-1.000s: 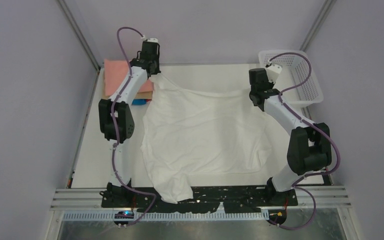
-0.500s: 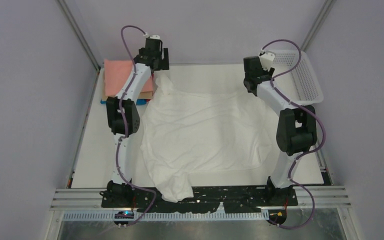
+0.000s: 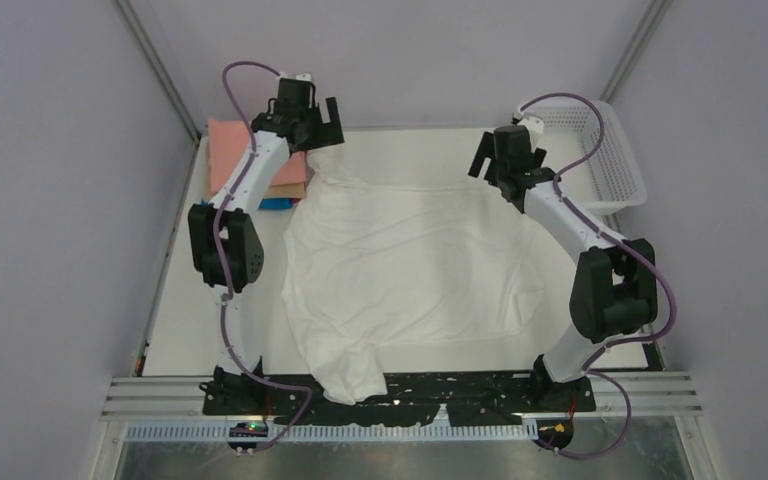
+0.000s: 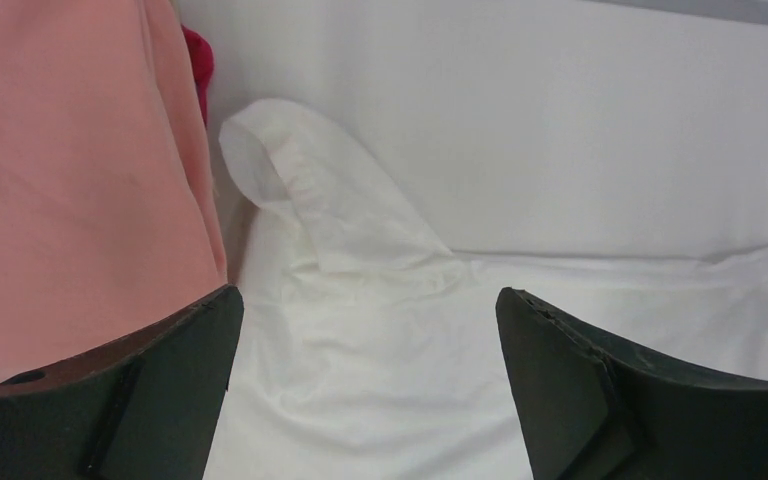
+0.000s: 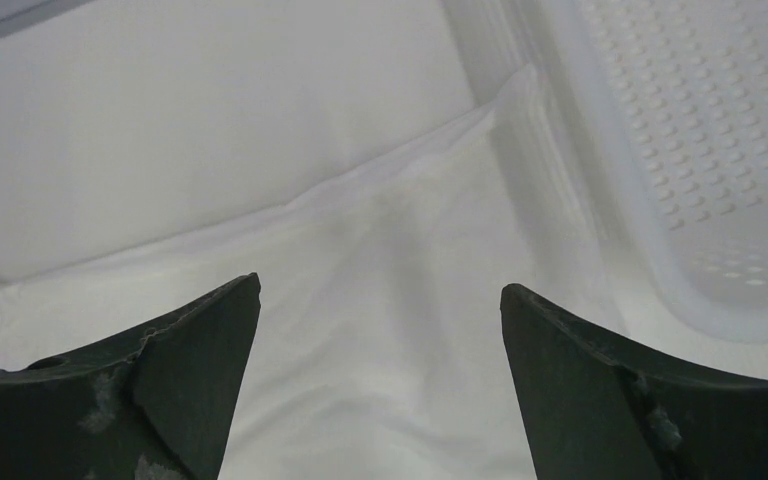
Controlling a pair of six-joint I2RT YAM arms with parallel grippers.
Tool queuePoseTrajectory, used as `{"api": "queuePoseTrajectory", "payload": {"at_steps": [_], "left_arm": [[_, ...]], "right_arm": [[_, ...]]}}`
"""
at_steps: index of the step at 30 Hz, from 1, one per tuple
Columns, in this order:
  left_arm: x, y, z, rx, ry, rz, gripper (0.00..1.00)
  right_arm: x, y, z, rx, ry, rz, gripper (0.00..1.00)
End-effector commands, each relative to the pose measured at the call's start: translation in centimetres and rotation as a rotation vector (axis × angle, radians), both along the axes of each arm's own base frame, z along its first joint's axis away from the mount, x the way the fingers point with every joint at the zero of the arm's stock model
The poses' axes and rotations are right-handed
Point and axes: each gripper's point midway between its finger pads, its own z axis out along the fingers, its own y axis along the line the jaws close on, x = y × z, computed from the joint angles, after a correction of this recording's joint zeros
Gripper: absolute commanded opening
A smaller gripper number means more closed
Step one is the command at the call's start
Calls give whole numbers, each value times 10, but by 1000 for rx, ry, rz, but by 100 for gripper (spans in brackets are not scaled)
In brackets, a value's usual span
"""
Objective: Fold and stack the t-shirts
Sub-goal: Flatten out the tshirt
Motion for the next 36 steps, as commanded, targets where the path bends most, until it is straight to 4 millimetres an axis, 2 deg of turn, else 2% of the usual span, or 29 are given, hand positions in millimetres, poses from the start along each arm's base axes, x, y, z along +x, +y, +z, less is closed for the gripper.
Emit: {"api": "queuePoseTrajectory", "payload": {"at_steps": [1, 2, 3, 4, 5, 7, 11, 16, 23, 31, 33, 36], "left_arm": [[-27, -19, -20, -133, 112, -18, 100], [-28, -20, -28, -142, 134, -11, 100], [-27, -20, -35, -149, 154, 7, 100], [-28, -20, -43, -159, 179, 31, 100], [-27, -22, -48, -170, 192, 42, 100], [-23, -25, -58, -204, 210, 77, 100], [-11, -24, -76, -251, 241, 189, 98], [-9, -27, -97, -308, 267, 255, 98], [3, -23, -105, -320, 238, 311, 94], [11, -22, -124, -320, 265, 364, 77], [13, -22, -128, -327, 268, 373, 69], [17, -23, -128, -333, 263, 373, 49]], "right_arm": [[-29, 42, -27, 133, 54, 159, 95], [-33, 46, -29, 147, 55, 166, 95], [-41, 50, -42, 158, 86, 182, 95], [-44, 52, -44, 173, 81, 186, 95], [-51, 53, -54, 182, 106, 193, 95], [-57, 53, -63, 190, 121, 193, 95], [-63, 51, -68, 188, 136, 187, 95], [-65, 49, -72, 182, 142, 174, 95], [-72, 46, -88, 181, 184, 162, 95], [-71, 45, -85, 174, 179, 155, 95], [-71, 43, -83, 169, 175, 150, 95], [-71, 40, -81, 159, 170, 139, 95]]}}
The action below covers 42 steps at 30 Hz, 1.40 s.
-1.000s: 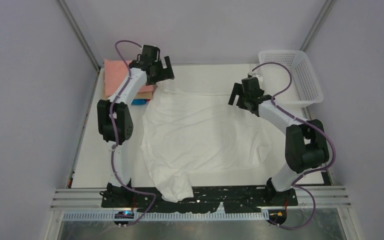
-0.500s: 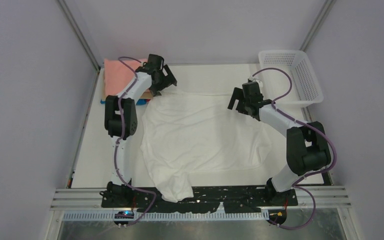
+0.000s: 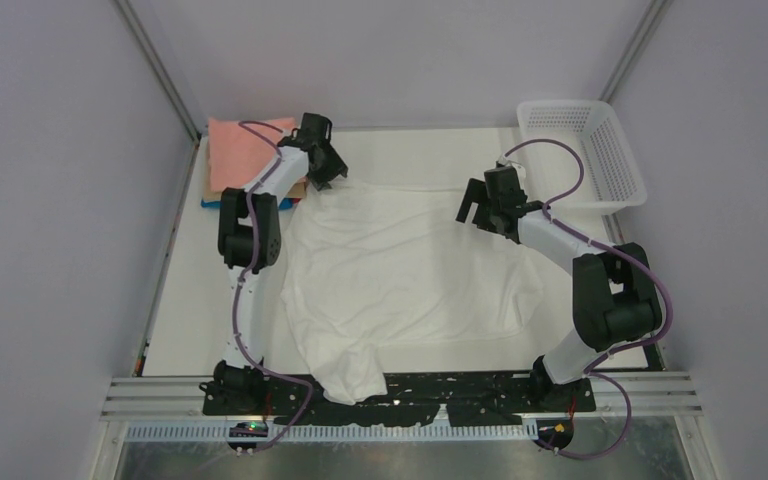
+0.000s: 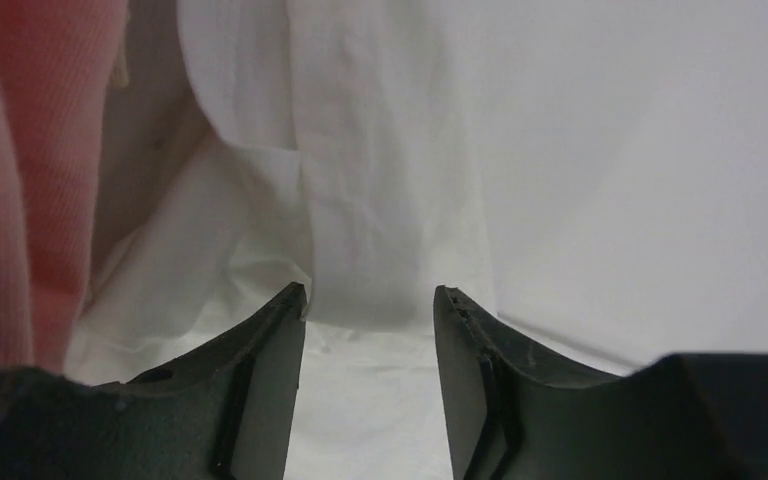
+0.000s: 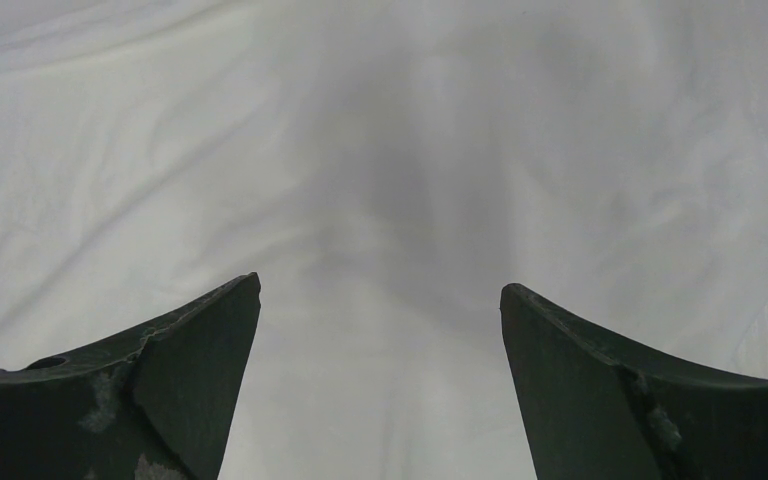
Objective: Fold and stack the t-shirts
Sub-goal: Flatten out the tshirt
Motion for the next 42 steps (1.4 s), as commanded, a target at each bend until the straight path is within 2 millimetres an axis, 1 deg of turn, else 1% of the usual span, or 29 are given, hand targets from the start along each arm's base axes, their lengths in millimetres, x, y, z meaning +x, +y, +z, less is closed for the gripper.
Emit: {"api": "queuePoseTrajectory", "payload": {"at_steps": [1, 2, 4, 7, 8, 9, 11, 14, 19, 22, 23, 25, 27, 29, 31, 32, 33, 34, 35, 36, 37, 38, 39, 42], "left_arm": [[20, 0, 17, -14, -63, 32, 43], [22, 0, 19, -15, -70, 32, 37], [24, 0, 21, -17, -79, 31, 29], [27, 3, 23, -12, -87, 37, 24], [28, 4, 23, -10, -87, 41, 20], [30, 5, 23, -12, -89, 45, 12], [33, 5, 22, -24, -92, 41, 0], [43, -2, 29, -50, -123, 13, 0], [63, -21, 37, -133, -194, -31, 0], [75, -39, 41, -218, -238, -68, 0], [80, -46, 38, -241, -249, -80, 0], [86, -58, 41, -279, -272, -99, 2], [91, -69, 38, -302, -285, -111, 3], [95, -76, 39, -332, -298, -112, 2], [98, -75, 37, -338, -298, -82, 4], [99, -74, 37, -340, -300, -65, 6], [100, -73, 36, -340, -301, -56, 16], [102, -72, 36, -340, -306, -49, 41], [103, -72, 37, -341, -312, -48, 67], [104, -74, 39, -347, -319, -53, 87], [105, -76, 44, -355, -332, -63, 96], [106, -78, 51, -360, -349, -75, 99], [107, -81, 60, -362, -363, -88, 99], [103, -88, 98, -363, -423, -149, 100]], "right_arm": [[7, -5, 22, -4, -66, -30, 95], [7, -6, 23, -8, -66, -33, 95], [7, -7, 23, -10, -67, -36, 95], [8, -8, 22, -14, -66, -39, 95], [8, -8, 21, -15, -63, -38, 95], [7, -8, 20, -18, -59, -38, 95], [8, -8, 20, -20, -55, -39, 95], [9, -8, 19, -21, -52, -38, 95], [8, -11, 19, -33, -47, -43, 95], [7, -13, 20, -38, -48, -44, 95], [7, -13, 21, -39, -51, -44, 95], [8, -14, 22, -42, -54, -46, 95], [7, -15, 23, -45, -54, -47, 95], [7, -16, 23, -47, -54, -50, 95], [7, -16, 23, -49, -55, -49, 95], [6, -17, 23, -49, -54, -47, 95], [6, -17, 23, -50, -54, -48, 95], [6, -17, 23, -51, -54, -49, 95], [6, -17, 22, -52, -53, -49, 95], [7, -18, 23, -54, -55, -50, 95], [7, -18, 21, -55, -52, -52, 95], [7, -18, 21, -54, -51, -50, 95], [7, -17, 20, -51, -49, -48, 95], [6, -16, 21, -43, -47, -47, 95]]}}
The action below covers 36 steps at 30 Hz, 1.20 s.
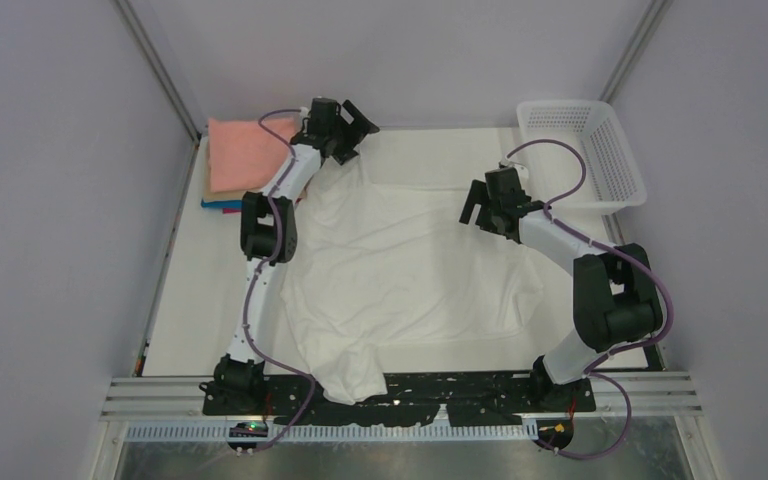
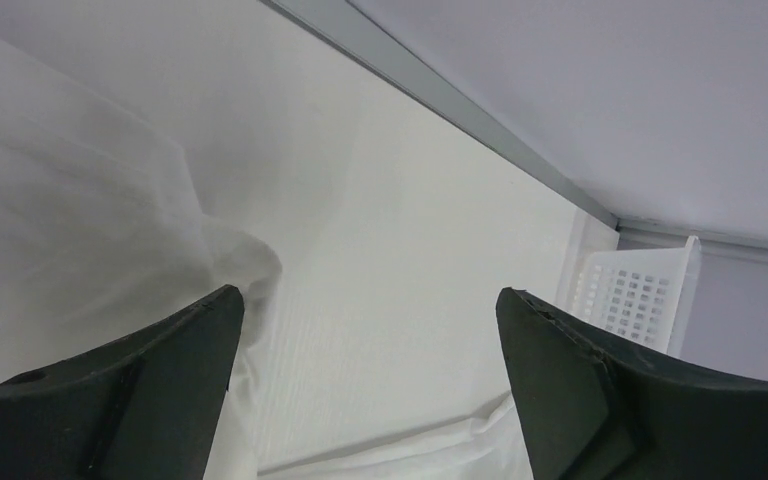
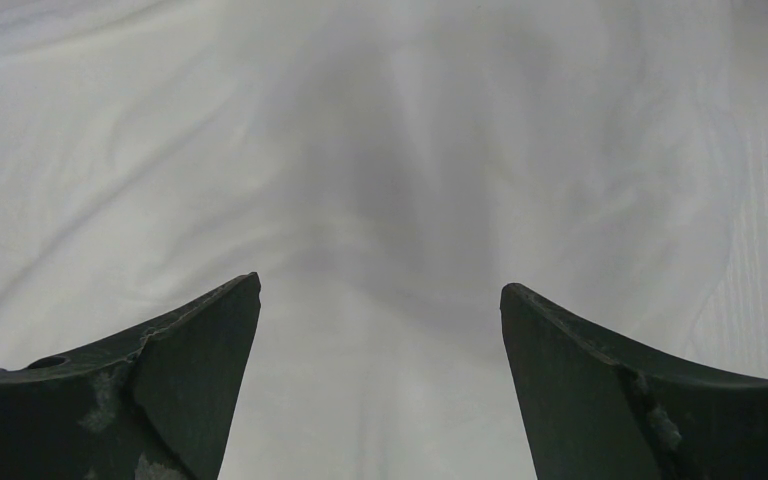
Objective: Fold and stack the t-shirts
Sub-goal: Flatten out the tshirt
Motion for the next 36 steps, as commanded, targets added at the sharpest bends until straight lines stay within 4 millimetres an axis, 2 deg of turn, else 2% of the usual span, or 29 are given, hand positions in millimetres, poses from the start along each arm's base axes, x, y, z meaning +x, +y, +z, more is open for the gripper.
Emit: {"api": "queuePoseTrajectory", "payload": {"at_steps": [1, 5, 8, 10, 11, 12, 14, 15, 16, 17, 19, 21, 23, 26, 29, 36], "left_arm": [[0, -13, 78, -5, -161, -76, 100], [-29, -17, 143, 104, -259, -159, 100], [-61, -6, 167, 248, -249, -191, 100], [-87, 6, 165, 306, -196, -208, 100], [-104, 14, 149, 338, -136, -221, 100], [-121, 21, 138, 360, -92, -233, 100], [-155, 31, 118, 396, -27, -266, 100], [-174, 39, 116, 408, -14, -270, 100], [-188, 44, 106, 412, 3, -270, 100], [-205, 45, 93, 399, 21, -282, 100], [-234, 41, 74, 339, 15, -327, 100], [-263, 40, 50, 286, 35, -349, 100], [-283, 37, 31, 244, 55, -362, 100], [-296, 41, 10, 244, 84, -365, 100], [-303, 49, -11, 277, 162, -353, 100], [-308, 54, -32, 292, 225, -334, 100]], "right_arm": [[8, -3, 25, 2, -63, -13, 95], [-5, -9, 32, -1, -54, -36, 95], [-23, -13, 39, 14, -58, -50, 95], [-40, -18, 39, 21, -50, -74, 95], [-50, -21, 32, 27, -29, -91, 95], [-59, -23, 36, 36, -32, -95, 95], [-78, -24, 27, 53, 7, -94, 95], [-88, -24, 20, 61, 26, -88, 95], [-95, -17, 16, 95, 46, -62, 95], [-104, -15, 9, 115, 60, -49, 95], [-119, 5, 0, 222, 92, 13, 95], [-133, 13, -10, 280, 123, 24, 95], [-145, 8, -22, 272, 159, -7, 95], [-155, -10, -34, 224, 190, -128, 95], [-168, -44, -38, 121, 206, -306, 95], [-196, -103, -35, 50, 187, -619, 95]]}}
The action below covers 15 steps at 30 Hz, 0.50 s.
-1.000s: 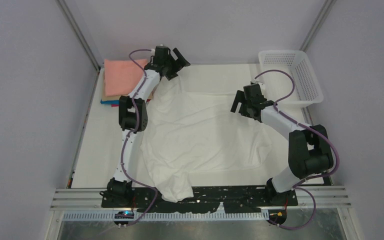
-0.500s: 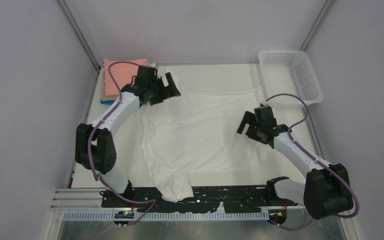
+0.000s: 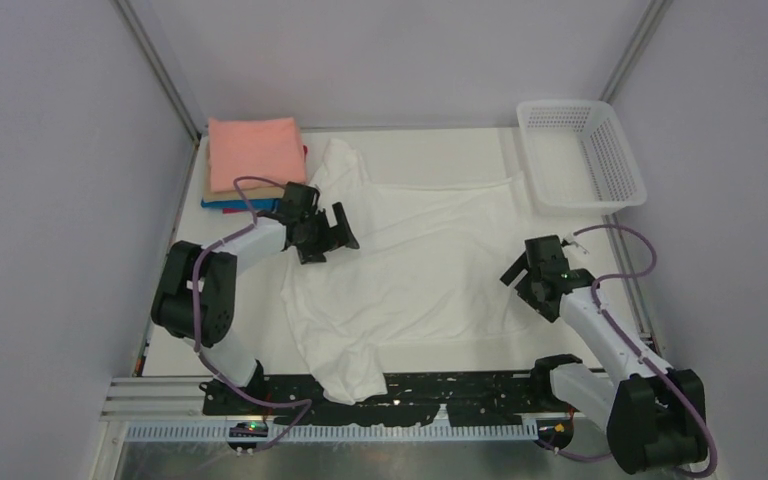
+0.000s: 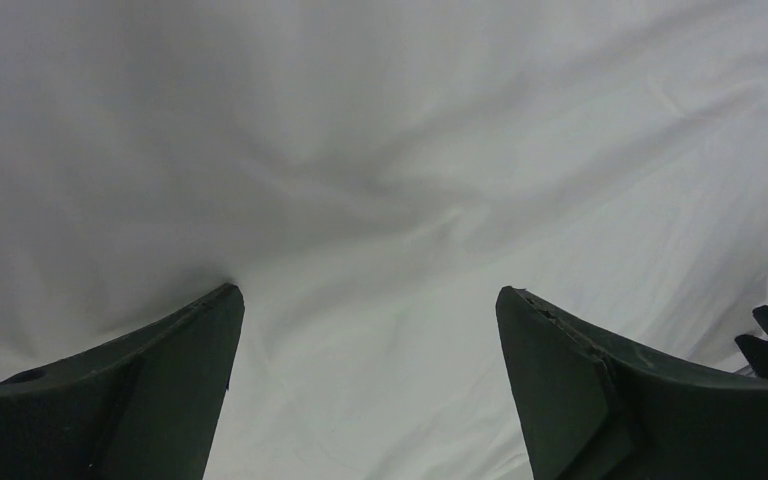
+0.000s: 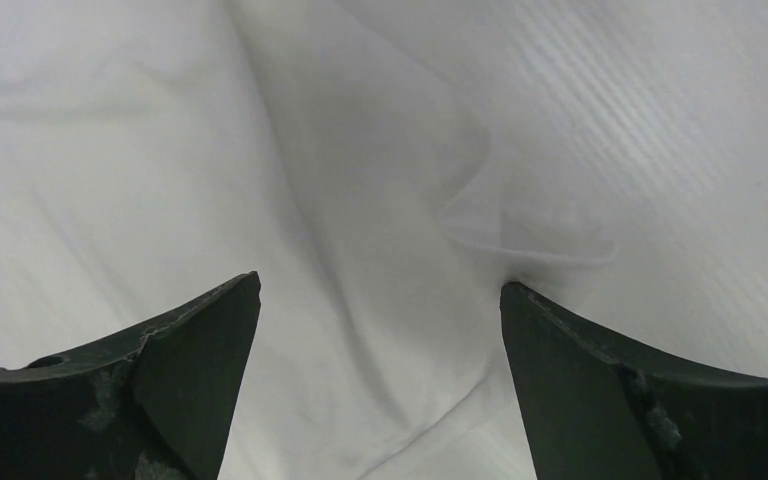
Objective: Fold and stack the t-shirts
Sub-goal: Flatten out the tshirt
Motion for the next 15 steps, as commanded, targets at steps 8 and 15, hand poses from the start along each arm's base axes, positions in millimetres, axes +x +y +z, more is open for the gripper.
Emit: {"api": "queuePoseTrajectory", "payload": {"at_steps": [8, 15], "left_arm": [[10, 20, 8, 95, -40, 75, 100], [8, 26, 12, 117, -48, 91, 99]], "right_arm": [[-43, -54, -1, 6, -71, -380, 95], [-9, -53, 73, 12, -393, -279, 95]]}}
